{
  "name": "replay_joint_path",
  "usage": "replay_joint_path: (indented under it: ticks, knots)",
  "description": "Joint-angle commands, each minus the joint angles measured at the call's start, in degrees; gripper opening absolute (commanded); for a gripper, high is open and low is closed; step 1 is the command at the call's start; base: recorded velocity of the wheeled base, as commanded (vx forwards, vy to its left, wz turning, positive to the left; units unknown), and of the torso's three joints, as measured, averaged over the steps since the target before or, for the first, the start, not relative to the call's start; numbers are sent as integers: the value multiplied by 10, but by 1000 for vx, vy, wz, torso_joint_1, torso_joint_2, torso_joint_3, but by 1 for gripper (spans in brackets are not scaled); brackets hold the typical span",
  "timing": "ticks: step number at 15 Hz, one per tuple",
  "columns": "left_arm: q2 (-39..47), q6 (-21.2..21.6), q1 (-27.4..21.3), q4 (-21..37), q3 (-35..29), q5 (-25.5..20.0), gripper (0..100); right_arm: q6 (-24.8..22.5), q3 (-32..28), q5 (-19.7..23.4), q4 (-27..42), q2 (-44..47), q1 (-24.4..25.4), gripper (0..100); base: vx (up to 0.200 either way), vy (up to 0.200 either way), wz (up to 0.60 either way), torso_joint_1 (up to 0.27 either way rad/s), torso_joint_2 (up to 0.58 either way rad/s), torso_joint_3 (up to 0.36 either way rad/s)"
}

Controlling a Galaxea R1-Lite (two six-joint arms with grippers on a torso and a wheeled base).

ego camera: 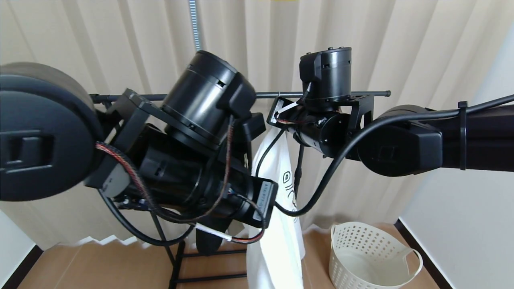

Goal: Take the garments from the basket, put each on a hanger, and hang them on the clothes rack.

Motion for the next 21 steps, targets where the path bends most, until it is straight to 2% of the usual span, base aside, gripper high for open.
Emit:
replay_joint_path:
  ticks: [1, 4, 6, 9, 11, 12, 14, 15, 16, 19, 20, 21]
  knots:
    - [42, -23, -27, -13, -25, 3, 0, 0, 3, -1, 1, 1, 5, 0, 0, 0, 0, 0, 0, 0]
    - [43, -22, -9, -11, -19, 35, 0, -3, 13, -2, 6, -11, 3, 0, 0, 0, 0, 0, 0, 0]
    - [33, -17, 7, -9, -4, 39, 0, -14, 18, -2, 10, -24, -4, 0, 0, 0, 0, 0, 0, 0]
    - [-9, 47, 70, -14, 65, 65, 0, -35, 41, -2, 10, -54, -31, 0, 0, 0, 0, 0, 0, 0]
    - [-5, 55, 110, -29, 65, 78, 0, -61, 64, -3, 9, -77, -31, 0, 0, 0, 0, 0, 0, 0]
    - [9, 72, 139, -62, 55, 78, 0, -75, 83, -3, 9, -95, -31, 0, 0, 0, 0, 0, 0, 0]
    - [44, 83, 163, -110, 23, 93, 0, -92, 106, -7, 10, -110, -25, 0, 0, 0, 0, 0, 0, 0]
    - [53, 83, 163, -116, 12, 100, 0, -97, 113, -8, 10, -115, -21, 0, 0, 0, 0, 0, 0, 0]
    - [78, 83, 166, -122, -27, 116, 0, -117, 136, -8, 10, -129, -8, 0, 0, 0, 0, 0, 0, 0]
    - [114, 78, 166, -122, -123, 122, 0, -157, 180, -8, 21, -141, 4, 0, 0, 0, 0, 0, 0, 0]
    - [122, 78, 164, -122, -151, 122, 0, -166, 189, -8, 20, -139, 4, 100, 0, 0, 0, 0, 0, 0]
    - [129, 78, 163, -122, -176, 122, 0, -171, 192, -8, 20, -137, 4, 100, 0, 0, 0, 0, 0, 0]
